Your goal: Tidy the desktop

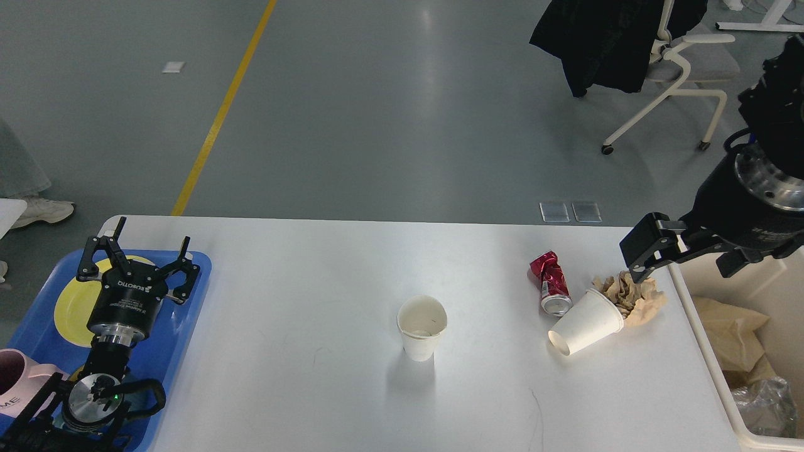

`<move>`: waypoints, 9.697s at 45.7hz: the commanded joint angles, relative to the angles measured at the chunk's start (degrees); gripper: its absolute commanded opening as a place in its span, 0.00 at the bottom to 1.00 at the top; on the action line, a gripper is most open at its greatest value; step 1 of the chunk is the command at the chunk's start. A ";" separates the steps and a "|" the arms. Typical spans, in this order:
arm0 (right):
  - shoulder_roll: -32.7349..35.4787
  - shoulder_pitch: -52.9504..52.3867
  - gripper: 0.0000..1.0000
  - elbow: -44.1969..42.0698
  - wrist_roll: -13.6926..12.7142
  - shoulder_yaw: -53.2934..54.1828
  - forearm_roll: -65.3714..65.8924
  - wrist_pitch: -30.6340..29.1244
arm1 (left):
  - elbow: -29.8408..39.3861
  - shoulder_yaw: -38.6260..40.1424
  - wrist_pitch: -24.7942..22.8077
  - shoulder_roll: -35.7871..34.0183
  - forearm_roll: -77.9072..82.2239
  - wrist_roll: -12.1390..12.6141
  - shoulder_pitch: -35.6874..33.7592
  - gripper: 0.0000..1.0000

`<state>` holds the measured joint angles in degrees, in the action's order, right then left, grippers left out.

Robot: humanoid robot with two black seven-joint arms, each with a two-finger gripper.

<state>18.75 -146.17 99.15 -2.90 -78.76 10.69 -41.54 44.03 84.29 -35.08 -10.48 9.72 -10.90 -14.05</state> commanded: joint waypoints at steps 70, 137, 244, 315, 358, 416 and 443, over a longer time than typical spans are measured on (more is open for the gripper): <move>-30.35 60.74 0.58 -44.40 -6.06 23.91 -0.49 30.64 | 0.09 -0.01 -0.08 0.02 0.03 0.09 -0.01 0.96; -15.16 33.07 0.00 -13.65 -5.80 15.57 -8.40 21.95 | 0.09 -0.01 -0.08 0.02 0.03 0.09 -0.01 0.96; 4.98 118.31 0.00 -93.70 5.54 27.43 -2.34 38.29 | 0.00 -0.01 -0.08 -0.07 0.03 0.00 -0.01 0.96; 14.31 39.31 1.00 -42.03 -1.14 0.63 12.87 -1.24 | 0.00 -0.01 -0.08 0.02 0.03 0.09 -0.01 0.96; 2.79 0.53 0.99 -4.40 0.09 -5.44 4.60 -6.18 | 0.09 -0.01 -0.08 -0.07 0.03 0.00 -0.01 0.96; -1.17 74.97 1.00 -52.30 -0.62 24.17 -21.59 28.01 | 0.09 -0.01 -0.08 0.02 0.03 0.00 0.08 0.96; -3.01 81.03 1.00 -58.10 -0.62 27.78 -21.76 31.52 | 0.00 -0.01 -0.08 0.02 0.03 0.00 -0.01 0.96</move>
<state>16.04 -67.24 43.12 -3.57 -52.89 -11.27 -10.17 44.07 84.28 -35.16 -10.46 9.76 -10.89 -14.06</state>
